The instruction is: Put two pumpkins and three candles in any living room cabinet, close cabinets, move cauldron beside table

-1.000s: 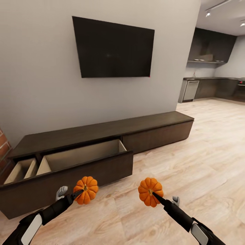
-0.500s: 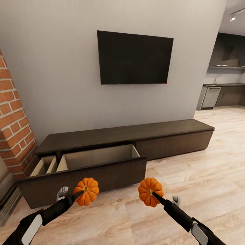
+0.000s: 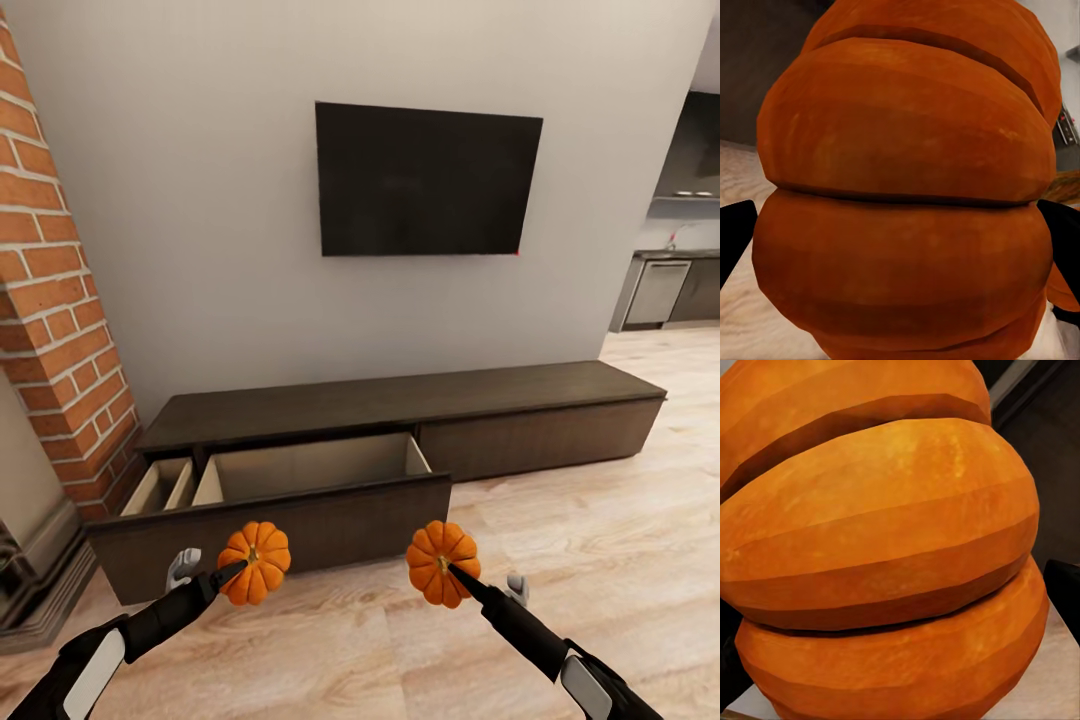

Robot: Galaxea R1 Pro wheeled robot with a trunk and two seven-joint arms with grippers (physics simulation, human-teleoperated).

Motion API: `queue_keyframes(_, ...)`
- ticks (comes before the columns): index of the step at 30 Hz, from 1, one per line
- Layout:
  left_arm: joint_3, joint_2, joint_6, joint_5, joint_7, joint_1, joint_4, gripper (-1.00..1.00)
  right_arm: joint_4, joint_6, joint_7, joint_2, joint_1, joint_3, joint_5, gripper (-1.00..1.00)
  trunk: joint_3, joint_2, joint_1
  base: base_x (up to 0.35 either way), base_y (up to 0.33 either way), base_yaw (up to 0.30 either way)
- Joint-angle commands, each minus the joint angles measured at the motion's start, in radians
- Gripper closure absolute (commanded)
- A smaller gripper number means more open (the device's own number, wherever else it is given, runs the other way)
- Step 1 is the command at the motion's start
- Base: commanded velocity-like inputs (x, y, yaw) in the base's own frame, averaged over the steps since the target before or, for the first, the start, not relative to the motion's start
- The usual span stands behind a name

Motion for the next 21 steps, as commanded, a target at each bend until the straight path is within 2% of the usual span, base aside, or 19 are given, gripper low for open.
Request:
queue_keyframes(1, 0.001, 0.000, 0.008, 0.005, -0.001, 0.000, 0.000, 1.00, 0.000, 0.010, 0.003, -0.001, 0.000, 0.003, -0.009, 1.00, 0.002, 0.007, -0.004, 0.000, 0.000, 0.008)
queue_keyframes(17, -0.016, 0.000, 0.008, 0.005, -0.001, 0.000, 0.000, 1.00, 0.000, 0.010, 0.002, -0.001, 0.000, 0.003, -0.009, 1.00, 0.040, 0.119, -0.065, 0.000, 0.000, 0.080)
queue_keyframes(21, -0.017, 0.000, 0.008, 0.005, -0.001, 0.000, 0.000, 1.00, 0.000, 0.010, 0.002, -0.001, 0.000, 0.003, -0.009, 1.00, 0.052, 0.147, -0.081, 0.000, 0.000, 0.214)
